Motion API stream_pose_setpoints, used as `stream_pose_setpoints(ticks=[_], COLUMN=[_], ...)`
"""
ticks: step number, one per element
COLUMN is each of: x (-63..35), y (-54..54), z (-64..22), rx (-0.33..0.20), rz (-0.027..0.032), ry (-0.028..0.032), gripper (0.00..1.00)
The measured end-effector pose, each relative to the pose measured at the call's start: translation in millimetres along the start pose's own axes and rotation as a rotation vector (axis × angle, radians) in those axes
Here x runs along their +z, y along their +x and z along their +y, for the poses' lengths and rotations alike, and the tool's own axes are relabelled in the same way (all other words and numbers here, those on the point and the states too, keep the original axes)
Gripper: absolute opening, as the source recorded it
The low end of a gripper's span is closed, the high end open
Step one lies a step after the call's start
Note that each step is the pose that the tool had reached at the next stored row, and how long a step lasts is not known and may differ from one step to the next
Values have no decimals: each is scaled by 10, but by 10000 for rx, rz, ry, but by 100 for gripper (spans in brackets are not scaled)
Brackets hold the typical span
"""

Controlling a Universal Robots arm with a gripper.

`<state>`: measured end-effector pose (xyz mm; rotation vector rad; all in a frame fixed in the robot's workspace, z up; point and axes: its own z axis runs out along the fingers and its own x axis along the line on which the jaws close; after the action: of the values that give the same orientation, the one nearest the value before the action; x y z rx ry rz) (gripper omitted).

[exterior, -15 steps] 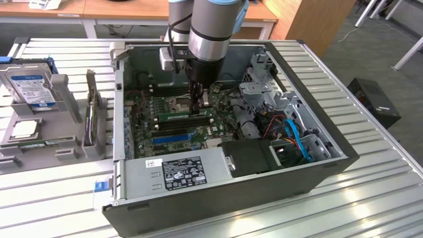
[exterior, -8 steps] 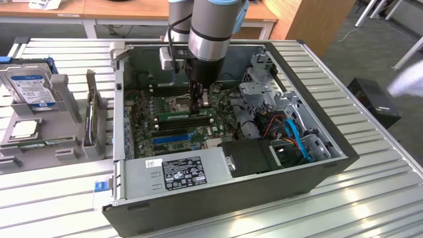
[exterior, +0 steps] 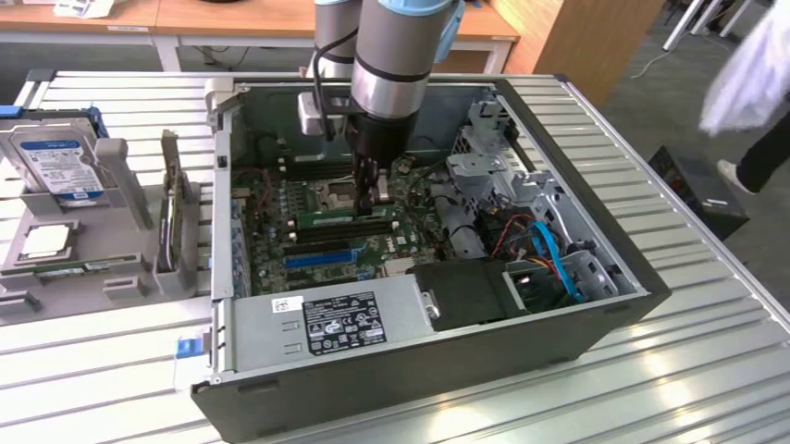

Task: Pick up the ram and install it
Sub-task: 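Insert the ram into the slot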

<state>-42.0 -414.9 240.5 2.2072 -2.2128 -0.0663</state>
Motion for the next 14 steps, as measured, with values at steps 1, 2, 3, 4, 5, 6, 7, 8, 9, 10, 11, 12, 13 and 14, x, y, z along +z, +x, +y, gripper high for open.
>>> stream_pose_setpoints(ticks=[1,2,3,4,5,6,7,8,9,10,11,12,13,14], x=[5,9,12,17,22,24,25,27,30,30,30,31,31,31], y=[0,0,1,0,0,1,1,1,1,1,1,1,1,1], z=[0,1,1,0,0,0,0,0,0,0,0,1,0,1], rx=[1,1,1,1,1,1,1,1,1,1,1,1,-5,-6], rz=[0,1,2,0,0,1,3,2,0,2,2,0,0,0], ry=[3,3,3,6,7,6,6,6,7,6,6,11,21,23], gripper=[12,12,12,12,12,12,12,12,12,12,12,12,12,12])
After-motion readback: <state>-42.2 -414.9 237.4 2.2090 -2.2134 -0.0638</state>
